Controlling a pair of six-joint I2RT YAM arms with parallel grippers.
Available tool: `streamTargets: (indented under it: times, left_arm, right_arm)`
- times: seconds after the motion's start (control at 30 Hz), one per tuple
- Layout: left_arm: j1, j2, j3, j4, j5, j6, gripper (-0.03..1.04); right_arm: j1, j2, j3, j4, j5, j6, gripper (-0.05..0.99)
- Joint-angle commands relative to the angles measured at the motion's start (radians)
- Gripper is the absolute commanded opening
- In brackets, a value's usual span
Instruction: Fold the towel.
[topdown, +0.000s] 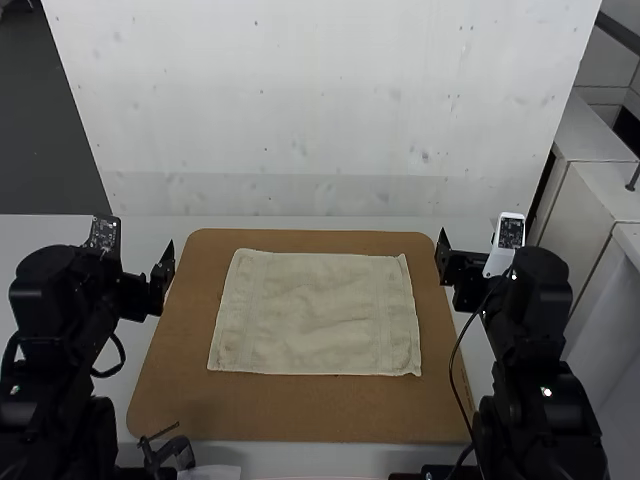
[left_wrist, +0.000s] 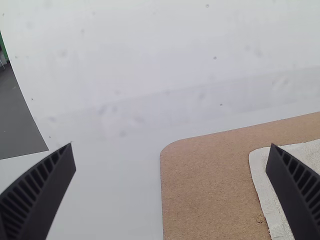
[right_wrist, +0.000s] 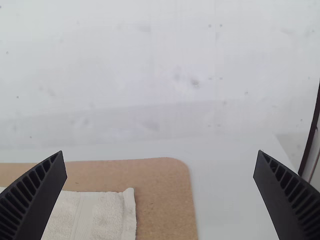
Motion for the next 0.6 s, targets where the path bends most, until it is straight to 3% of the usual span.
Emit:
streamTargets:
  times: [0.0, 0.43, 0.57]
  left_arm:
    - [-0.006, -0.027, -0.019, 0.072, -0.036, -0.166, 0.96]
    - [-0.006, -0.027, -0.020, 0.072, -0.039, -0.164, 0.96]
    - [-0.012, -0.027, -0.022, 0.070, -0.051, -0.130, 0.96]
  right_arm:
    - [0.010, 0.009, 0.010, -0.056, -0.034, 0.055, 0.96]
    - [0.012, 0.009, 0.010, -0.056, -0.036, 0.055, 0.96]
    - [0.012, 0.009, 0.010, -0.056, -0.034, 0.055, 0.96]
